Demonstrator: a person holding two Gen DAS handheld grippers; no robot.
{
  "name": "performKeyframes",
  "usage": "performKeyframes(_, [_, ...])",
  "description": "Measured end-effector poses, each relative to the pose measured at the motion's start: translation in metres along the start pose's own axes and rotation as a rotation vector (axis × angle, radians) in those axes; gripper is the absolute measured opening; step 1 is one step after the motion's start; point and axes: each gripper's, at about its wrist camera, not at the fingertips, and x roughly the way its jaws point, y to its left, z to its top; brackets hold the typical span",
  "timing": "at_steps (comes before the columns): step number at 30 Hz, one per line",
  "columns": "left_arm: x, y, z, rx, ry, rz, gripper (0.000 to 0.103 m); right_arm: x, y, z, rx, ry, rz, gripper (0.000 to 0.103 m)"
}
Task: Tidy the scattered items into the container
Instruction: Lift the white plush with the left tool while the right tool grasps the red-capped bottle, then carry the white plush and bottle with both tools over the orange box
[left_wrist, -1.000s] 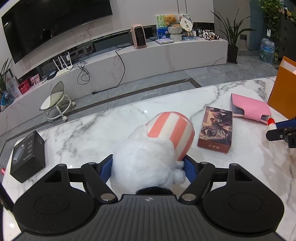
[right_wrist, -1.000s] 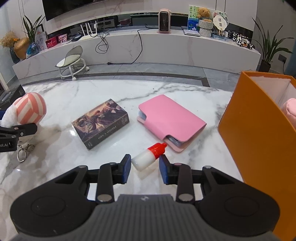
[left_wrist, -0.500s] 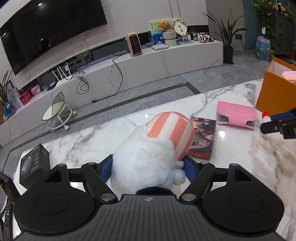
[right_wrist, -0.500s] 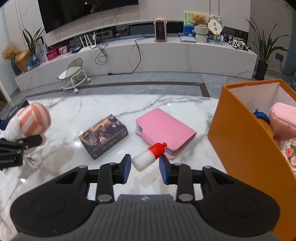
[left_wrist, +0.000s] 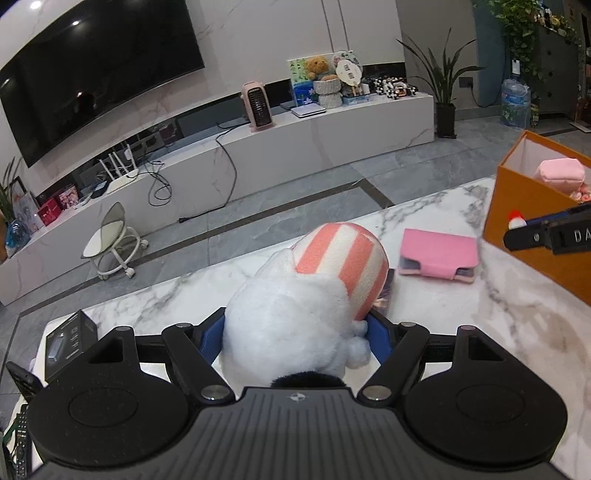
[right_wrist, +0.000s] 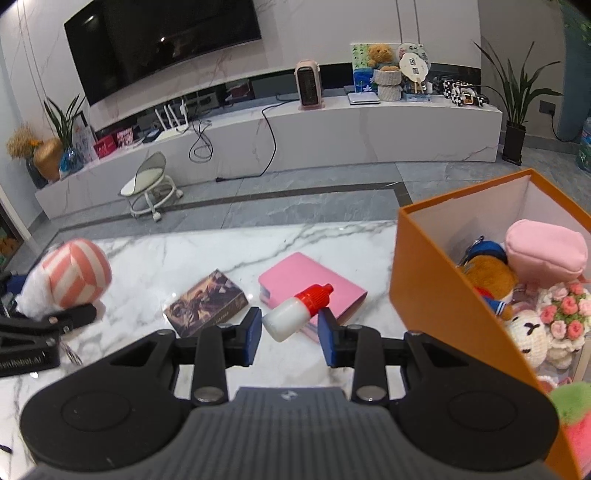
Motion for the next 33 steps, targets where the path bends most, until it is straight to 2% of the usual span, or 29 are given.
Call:
performKeyframes(8, [-0.009,-0.015,0.016,-0.021,-0.003,-0.024,0.088,-0.023,-0.026,0.01,0.057,-0.042,0.006,0.036])
performKeyframes(23, [-0.049,-0.081,0.066,0.1,-0.084,-0.036,0.088,-0.073,-0.073,0.016,0.164,-0.131,-0.001,0.036])
performKeyframes(25, [-0.053,-0.09,0.071,0.113,-0.093,-0.037,0.088,-0.079,-0.079,0.016,0.177,-0.139,-0.004,0.03])
performKeyframes(27, [-0.056,-0.098,0.074,0.123,-0.1,-0.04,0.088,-0.083,-0.085,0.015,0.188,-0.143,-0.006,0.029])
performKeyframes(28, [-0.058,-0.103,0.076,0.129,-0.103,-0.041,0.088,-0.085,-0.088,0.015,0.193,-0.145,-0.007,0.023])
performKeyframes(29, [-0.059,-0.106,0.077,0.134,-0.105,-0.042,0.088,-0.087,-0.091,0.015,0.199,-0.147,-0.008,0.021])
performKeyframes(33, [-0.063,-0.121,0.08,0.153,-0.115,-0.048,0.088,-0.094,-0.1,0.014,0.212,-0.155,-0.012,0.02])
